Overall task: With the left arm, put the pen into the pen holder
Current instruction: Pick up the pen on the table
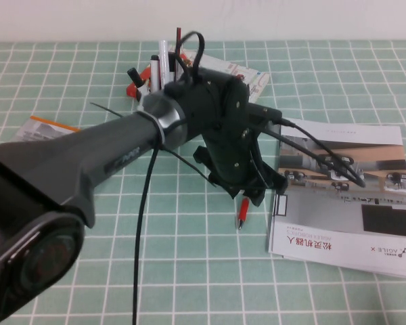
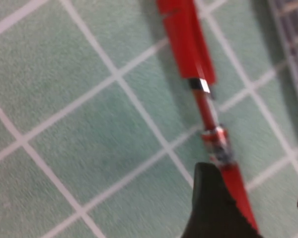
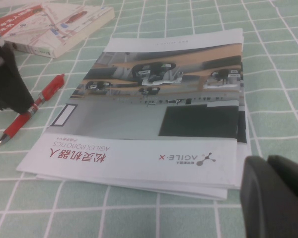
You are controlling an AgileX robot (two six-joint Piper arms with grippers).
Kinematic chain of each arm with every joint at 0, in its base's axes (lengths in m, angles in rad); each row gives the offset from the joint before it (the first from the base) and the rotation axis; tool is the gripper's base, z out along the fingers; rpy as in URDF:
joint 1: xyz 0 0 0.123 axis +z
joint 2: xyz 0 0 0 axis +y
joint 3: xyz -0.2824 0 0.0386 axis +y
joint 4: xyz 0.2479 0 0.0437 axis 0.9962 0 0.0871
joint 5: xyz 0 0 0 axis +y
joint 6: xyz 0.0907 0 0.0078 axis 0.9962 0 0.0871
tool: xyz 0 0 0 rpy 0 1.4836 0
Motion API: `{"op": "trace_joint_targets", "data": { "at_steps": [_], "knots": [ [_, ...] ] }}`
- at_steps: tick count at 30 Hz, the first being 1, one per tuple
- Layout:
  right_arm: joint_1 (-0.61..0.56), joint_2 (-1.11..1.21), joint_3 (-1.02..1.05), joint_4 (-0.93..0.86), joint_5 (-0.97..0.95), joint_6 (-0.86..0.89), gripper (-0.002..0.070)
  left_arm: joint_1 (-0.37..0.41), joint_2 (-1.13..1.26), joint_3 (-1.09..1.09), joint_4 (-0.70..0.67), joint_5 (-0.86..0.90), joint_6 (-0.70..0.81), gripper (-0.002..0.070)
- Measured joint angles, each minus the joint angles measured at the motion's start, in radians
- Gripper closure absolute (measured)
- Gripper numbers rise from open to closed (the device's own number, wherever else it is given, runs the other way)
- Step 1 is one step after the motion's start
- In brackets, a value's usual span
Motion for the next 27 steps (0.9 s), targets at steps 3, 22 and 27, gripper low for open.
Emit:
{"op": "trace_joint_targets", "data": {
  "at_steps": [3,22,27],
  "knots": [
    [0.000,0.000,0.000,0.000,0.000,0.000,0.0696,-0.001,0.019,0.000,0.019,-0.022,-0.035,0.0346],
    [0.000,0.000,0.000,0.000,0.000,0.000,0.0696,-0.002,0.069,-0.040,0.049,0.062,-0.016,0.0610],
    [0.000,0.000,0.000,0.000,0.000,0.000,0.0696,-0.004,0.067,-0.040,0.051,0.091,0.044,0.0610]
  ]
}}
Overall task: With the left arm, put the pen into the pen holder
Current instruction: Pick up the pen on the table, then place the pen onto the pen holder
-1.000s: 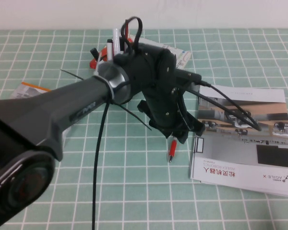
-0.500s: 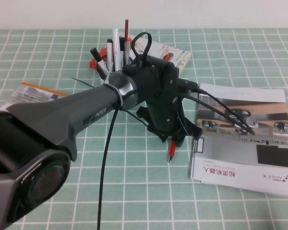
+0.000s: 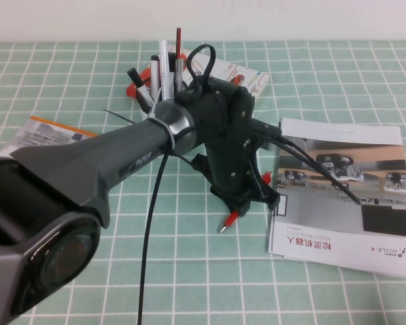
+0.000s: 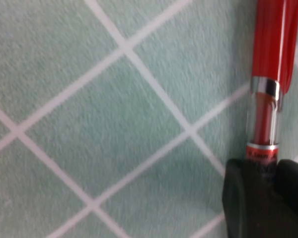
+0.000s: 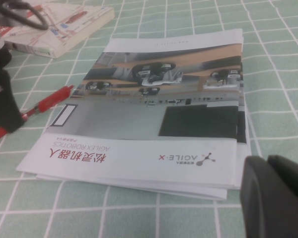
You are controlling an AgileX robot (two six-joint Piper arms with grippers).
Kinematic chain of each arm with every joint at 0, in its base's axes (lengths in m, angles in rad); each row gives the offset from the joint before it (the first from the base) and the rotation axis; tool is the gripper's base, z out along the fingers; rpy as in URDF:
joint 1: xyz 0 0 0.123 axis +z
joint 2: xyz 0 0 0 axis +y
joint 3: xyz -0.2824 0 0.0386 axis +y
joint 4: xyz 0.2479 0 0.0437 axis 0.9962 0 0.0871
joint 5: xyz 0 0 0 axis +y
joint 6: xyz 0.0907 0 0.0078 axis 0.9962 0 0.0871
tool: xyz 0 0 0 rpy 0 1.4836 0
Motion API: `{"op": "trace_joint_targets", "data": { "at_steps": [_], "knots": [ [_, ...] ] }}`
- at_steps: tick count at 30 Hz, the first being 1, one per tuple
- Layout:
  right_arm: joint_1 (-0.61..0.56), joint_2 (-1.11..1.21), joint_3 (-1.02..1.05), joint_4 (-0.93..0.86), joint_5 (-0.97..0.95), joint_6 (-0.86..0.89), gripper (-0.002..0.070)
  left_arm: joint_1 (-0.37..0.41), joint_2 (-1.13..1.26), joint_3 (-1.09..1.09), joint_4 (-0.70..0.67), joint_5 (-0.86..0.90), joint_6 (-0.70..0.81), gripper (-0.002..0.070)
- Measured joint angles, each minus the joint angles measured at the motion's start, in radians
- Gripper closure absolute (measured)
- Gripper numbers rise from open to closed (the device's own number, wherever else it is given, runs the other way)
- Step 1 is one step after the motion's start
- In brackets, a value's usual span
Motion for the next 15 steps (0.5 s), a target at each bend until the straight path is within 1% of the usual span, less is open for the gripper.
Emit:
{"op": "trace_joint_targets", "data": {
  "at_steps": [4,6,9,15],
  "knots": [
    [0.000,0.000,0.000,0.000,0.000,0.000,0.0696,0.000,-0.033,0.027,0.033,0.044,0.014,0.0610],
    [0.000,0.000,0.000,0.000,0.000,0.000,0.0696,0.000,-0.080,0.090,0.048,0.009,0.014,0.0610],
    [0.000,0.000,0.000,0.000,0.000,0.000,0.0696,0.000,-0.210,0.232,0.058,-0.130,0.010,0.0610],
    [0.000,0.000,0.000,0.000,0.000,0.000,0.0696,0.012,-0.466,0.565,0.058,-0.489,-0.016,0.0610]
  ]
}}
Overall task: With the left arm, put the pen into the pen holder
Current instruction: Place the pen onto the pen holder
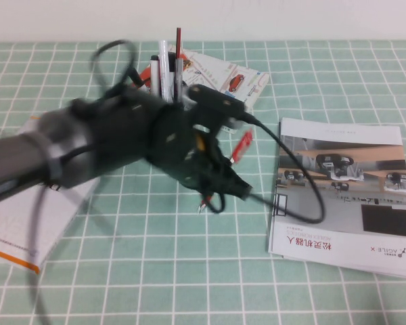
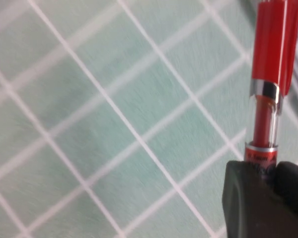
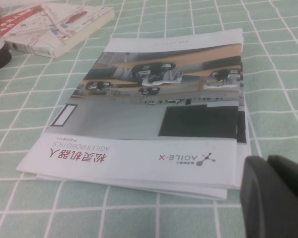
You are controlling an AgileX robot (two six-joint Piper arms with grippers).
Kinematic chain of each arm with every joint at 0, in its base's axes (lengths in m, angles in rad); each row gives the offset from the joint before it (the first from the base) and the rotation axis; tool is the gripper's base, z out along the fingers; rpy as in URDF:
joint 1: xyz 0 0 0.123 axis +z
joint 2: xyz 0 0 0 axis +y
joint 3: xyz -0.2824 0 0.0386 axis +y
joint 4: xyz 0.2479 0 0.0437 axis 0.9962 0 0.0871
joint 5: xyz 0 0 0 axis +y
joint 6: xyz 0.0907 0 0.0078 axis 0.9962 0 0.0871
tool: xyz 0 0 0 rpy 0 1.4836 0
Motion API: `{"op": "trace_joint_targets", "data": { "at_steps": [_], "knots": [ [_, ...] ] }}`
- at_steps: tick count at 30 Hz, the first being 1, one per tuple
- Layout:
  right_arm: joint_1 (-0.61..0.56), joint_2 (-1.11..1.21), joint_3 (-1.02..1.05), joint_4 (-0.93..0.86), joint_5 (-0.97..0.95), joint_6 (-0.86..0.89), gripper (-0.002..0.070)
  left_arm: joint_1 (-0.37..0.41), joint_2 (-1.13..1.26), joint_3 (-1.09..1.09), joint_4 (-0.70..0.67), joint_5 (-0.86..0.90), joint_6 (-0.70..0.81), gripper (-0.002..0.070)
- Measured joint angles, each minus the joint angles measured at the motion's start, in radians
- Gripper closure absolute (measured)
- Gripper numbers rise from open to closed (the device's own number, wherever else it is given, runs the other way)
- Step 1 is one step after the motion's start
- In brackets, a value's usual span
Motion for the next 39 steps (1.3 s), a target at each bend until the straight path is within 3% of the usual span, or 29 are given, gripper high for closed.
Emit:
{"op": "trace_joint_targets", "data": {
  "at_steps": [11,15,20,28,39],
  "knots": [
    [0.000,0.000,0.000,0.000,0.000,0.000,0.0696,0.028,-0.350,0.500,0.000,-0.910,-0.007,0.0610],
    [0.000,0.000,0.000,0.000,0.000,0.000,0.0696,0.052,-0.356,0.545,0.000,-1.100,0.011,0.0610],
    [0.000,0.000,0.000,0.000,0.000,0.000,0.0696,0.144,-0.303,0.549,-0.007,-1.289,0.001,0.0610],
    [0.000,0.000,0.000,0.000,0.000,0.000,0.0696,0.284,-0.139,0.460,0.055,-1.363,-0.205,0.0610],
    [0.000,0.000,0.000,0.000,0.000,0.000,0.0696,0.295,0.063,0.290,0.115,-1.350,-0.245,0.0610]
  ]
}}
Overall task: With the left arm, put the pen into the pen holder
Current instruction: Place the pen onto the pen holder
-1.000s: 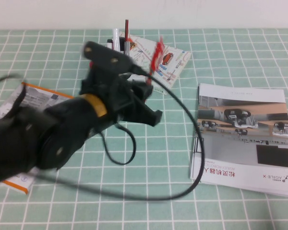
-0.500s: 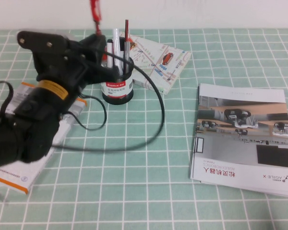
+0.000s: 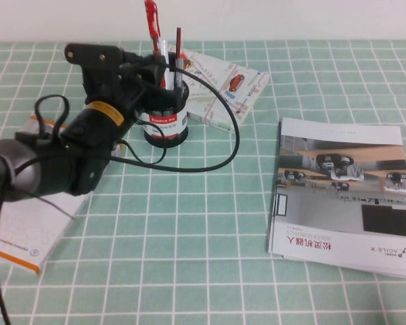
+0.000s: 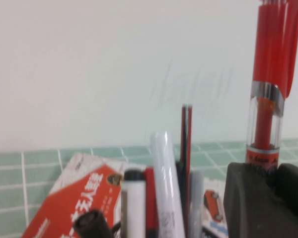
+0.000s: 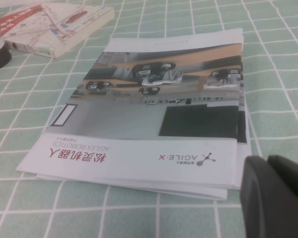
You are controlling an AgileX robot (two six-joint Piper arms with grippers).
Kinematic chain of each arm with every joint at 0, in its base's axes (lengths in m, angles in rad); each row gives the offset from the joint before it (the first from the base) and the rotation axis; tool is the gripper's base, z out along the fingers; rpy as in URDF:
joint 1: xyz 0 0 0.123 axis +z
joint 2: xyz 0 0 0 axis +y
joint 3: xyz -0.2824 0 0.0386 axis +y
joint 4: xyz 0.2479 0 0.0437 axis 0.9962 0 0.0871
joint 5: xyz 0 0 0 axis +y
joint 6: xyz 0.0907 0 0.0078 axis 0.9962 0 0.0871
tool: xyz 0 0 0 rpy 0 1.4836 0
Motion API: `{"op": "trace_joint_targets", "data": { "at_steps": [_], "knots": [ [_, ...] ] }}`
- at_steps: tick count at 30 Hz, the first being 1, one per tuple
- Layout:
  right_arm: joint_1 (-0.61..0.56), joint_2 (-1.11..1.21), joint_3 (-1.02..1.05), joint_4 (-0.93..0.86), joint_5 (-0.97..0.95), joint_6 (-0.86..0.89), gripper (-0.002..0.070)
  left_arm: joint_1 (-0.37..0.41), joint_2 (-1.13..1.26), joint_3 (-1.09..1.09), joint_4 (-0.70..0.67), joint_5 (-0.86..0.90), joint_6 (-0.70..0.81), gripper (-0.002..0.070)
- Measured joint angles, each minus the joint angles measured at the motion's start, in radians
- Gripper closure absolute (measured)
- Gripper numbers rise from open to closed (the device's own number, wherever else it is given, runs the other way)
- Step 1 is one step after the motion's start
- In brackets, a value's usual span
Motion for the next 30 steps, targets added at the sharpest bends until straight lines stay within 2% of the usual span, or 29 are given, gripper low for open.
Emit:
{"op": "trace_joint_targets", "data": {
  "at_steps": [27,30],
  "knots": [
    [0.000,0.000,0.000,0.000,0.000,0.000,0.0696,0.000,0.123,-0.059,-0.009,0.003,-0.006,0.0610],
    [0.000,0.000,0.000,0.000,0.000,0.000,0.0696,0.000,0.123,-0.060,-0.003,0.019,-0.005,0.0566]
  ]
}}
